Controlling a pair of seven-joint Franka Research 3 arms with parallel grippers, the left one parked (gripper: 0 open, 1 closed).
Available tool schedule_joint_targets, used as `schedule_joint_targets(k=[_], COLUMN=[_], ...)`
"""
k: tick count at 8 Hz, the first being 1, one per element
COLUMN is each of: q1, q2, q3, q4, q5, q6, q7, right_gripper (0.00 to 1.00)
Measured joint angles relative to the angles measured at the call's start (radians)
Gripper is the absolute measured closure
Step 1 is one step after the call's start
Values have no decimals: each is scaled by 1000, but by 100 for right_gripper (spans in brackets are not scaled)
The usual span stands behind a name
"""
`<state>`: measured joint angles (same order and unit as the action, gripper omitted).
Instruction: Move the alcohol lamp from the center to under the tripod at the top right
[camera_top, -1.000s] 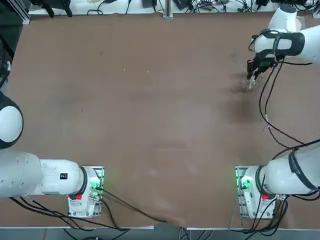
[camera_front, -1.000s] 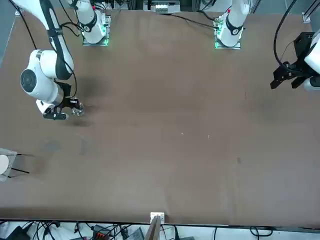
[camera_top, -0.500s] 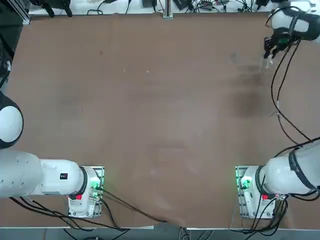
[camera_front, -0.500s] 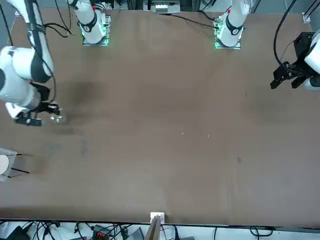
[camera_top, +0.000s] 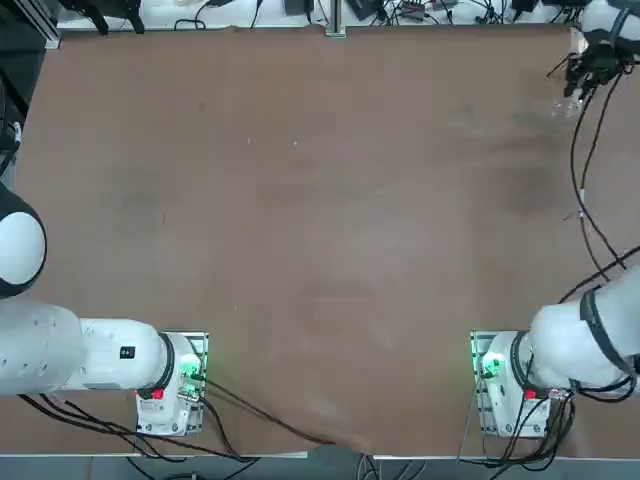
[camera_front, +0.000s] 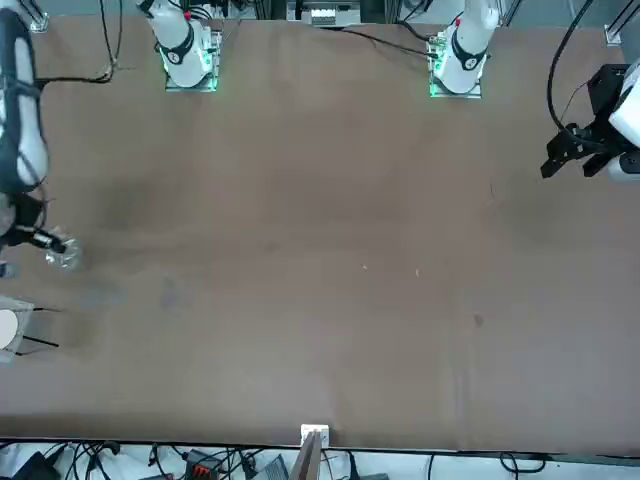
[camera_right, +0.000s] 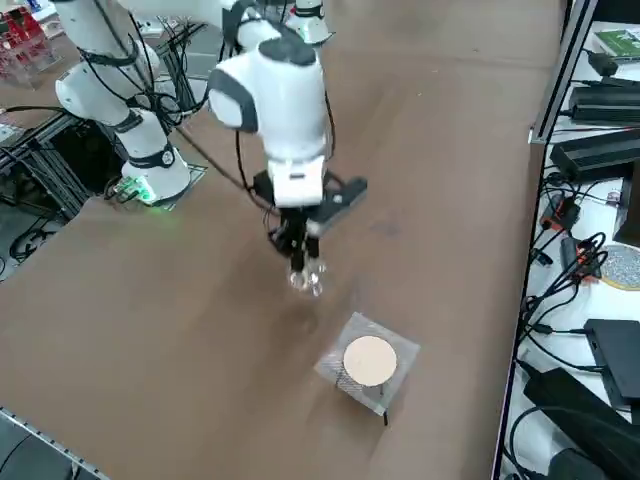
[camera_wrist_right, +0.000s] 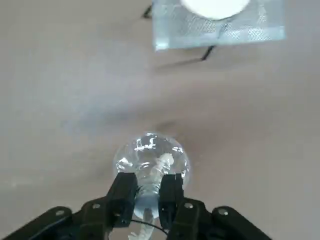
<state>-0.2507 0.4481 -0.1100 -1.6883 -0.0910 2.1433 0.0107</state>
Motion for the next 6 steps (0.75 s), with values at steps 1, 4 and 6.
schedule_joint_targets(k=[1, 4, 6], q1=[-10, -11, -19], q2=[57, 195, 263], q3=[0, 4, 4], q4=[57, 219, 301], q5=[21, 65, 70], q6=[0, -1, -10], q7=[0, 2, 4], right_gripper=[72, 72, 72])
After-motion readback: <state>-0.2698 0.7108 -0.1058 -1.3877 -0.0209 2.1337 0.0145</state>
